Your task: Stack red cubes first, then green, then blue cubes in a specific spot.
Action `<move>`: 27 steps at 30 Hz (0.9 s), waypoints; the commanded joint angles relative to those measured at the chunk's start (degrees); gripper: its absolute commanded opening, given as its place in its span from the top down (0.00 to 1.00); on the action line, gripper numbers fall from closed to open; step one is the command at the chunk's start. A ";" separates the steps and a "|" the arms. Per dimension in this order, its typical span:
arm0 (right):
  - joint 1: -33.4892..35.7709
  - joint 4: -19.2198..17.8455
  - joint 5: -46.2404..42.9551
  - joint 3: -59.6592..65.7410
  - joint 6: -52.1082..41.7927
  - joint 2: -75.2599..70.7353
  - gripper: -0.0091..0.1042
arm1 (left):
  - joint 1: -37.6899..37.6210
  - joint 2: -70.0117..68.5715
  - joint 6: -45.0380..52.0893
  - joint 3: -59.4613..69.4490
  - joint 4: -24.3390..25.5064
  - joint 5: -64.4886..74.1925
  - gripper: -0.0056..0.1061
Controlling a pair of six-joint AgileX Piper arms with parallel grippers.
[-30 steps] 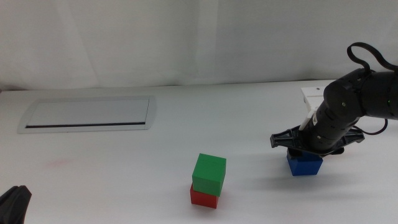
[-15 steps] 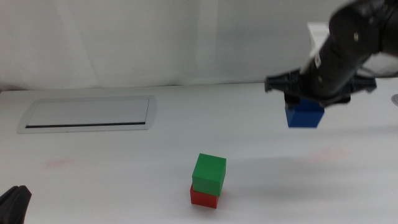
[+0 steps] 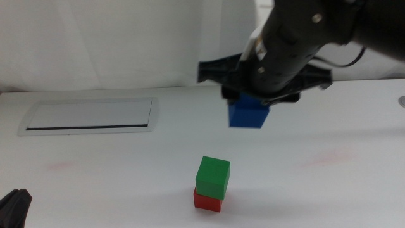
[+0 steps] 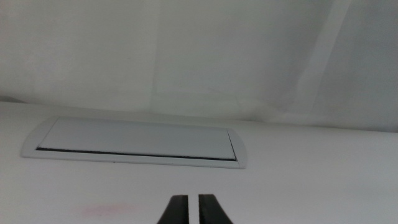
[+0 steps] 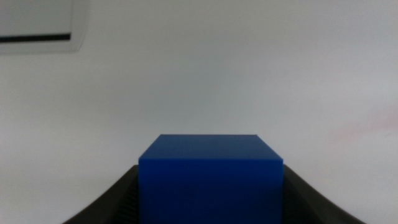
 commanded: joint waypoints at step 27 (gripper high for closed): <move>7.69 0.57 6.18 -0.54 23.39 6.09 0.94 | 0.13 -0.16 -0.03 2.25 -0.07 -0.94 0.98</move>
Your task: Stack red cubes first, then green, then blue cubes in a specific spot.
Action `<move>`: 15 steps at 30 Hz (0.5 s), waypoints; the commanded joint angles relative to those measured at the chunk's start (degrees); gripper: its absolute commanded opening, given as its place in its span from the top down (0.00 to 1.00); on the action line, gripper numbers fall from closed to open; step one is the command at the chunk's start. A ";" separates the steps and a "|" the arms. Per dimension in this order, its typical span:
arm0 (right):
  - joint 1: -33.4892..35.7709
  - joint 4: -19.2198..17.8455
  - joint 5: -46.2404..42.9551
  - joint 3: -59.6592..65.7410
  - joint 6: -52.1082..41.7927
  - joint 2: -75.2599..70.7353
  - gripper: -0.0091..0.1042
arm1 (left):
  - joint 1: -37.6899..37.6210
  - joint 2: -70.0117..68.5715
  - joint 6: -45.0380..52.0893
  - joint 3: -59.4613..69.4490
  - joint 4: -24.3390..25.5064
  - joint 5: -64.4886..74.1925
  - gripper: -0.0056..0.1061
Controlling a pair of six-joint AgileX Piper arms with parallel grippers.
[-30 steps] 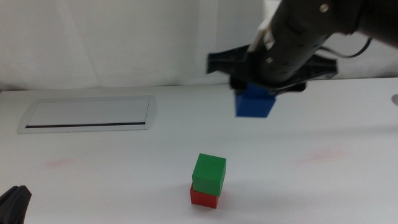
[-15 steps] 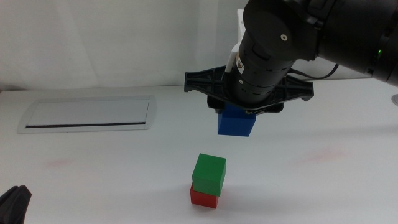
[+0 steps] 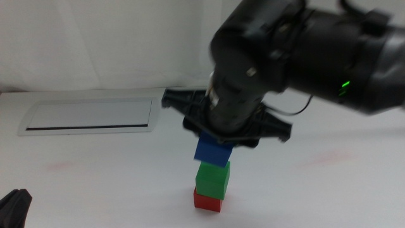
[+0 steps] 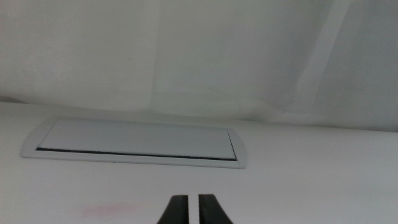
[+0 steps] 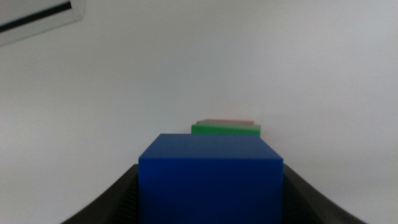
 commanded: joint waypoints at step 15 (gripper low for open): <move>1.04 0.48 5.93 -0.51 1.61 4.52 0.94 | 0.13 -0.16 -0.03 2.25 -0.19 -0.94 0.98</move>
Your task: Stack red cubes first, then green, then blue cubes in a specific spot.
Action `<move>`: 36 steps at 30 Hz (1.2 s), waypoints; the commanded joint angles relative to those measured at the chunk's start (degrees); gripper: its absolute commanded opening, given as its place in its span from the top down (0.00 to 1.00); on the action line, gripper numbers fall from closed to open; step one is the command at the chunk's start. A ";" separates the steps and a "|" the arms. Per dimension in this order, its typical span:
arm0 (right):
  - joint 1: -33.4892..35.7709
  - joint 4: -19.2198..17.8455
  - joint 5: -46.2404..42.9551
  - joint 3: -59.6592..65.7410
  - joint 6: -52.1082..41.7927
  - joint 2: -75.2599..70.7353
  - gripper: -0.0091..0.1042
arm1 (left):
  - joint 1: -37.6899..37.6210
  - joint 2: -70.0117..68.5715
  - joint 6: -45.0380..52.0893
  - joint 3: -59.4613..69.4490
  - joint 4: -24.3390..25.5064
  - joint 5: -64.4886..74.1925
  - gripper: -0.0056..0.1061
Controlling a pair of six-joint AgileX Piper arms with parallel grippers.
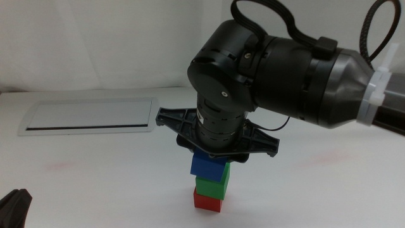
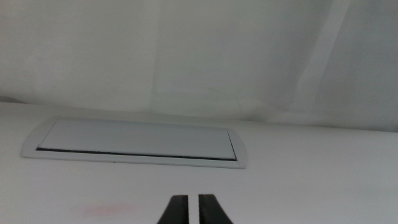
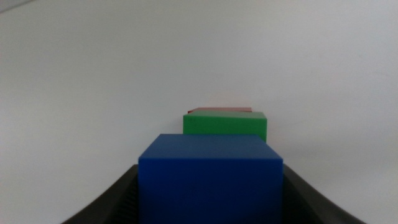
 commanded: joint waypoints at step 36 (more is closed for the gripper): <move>-1.65 -0.82 6.07 4.37 -7.58 -2.92 0.94 | 0.13 -0.16 0.85 2.25 -0.19 -0.94 0.98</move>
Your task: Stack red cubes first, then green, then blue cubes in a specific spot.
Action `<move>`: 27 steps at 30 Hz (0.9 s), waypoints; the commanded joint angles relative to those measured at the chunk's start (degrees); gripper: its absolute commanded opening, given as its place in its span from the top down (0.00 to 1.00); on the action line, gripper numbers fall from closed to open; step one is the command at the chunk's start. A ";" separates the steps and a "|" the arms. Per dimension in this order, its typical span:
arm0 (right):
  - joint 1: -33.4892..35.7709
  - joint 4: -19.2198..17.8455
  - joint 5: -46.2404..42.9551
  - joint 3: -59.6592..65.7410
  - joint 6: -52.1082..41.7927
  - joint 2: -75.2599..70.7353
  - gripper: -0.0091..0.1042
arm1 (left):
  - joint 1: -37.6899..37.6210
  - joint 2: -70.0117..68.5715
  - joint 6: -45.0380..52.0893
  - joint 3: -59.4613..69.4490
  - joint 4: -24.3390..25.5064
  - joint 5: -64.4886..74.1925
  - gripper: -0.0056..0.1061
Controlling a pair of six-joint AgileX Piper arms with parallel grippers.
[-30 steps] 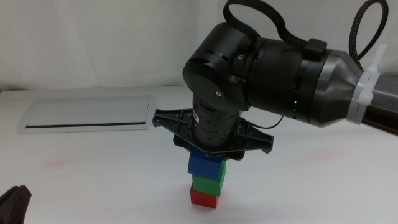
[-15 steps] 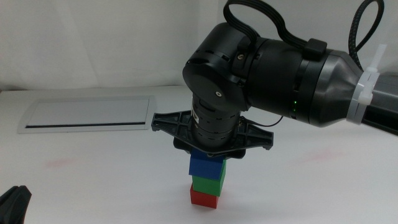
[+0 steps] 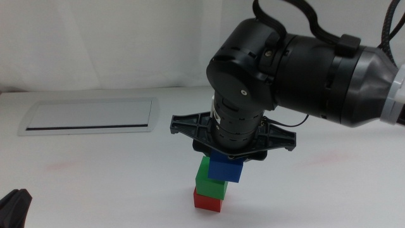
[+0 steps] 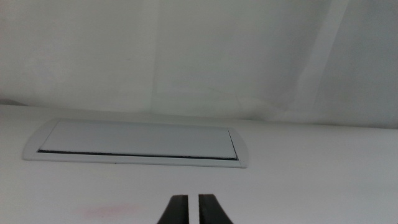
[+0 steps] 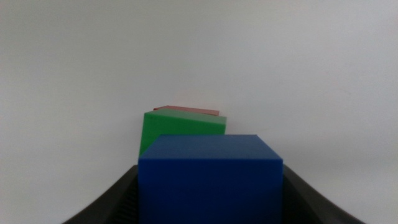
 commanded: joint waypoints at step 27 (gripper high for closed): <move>1.01 -2.46 -0.09 0.21 8.13 3.20 0.94 | 0.13 -0.16 0.16 2.25 -0.19 -0.94 0.98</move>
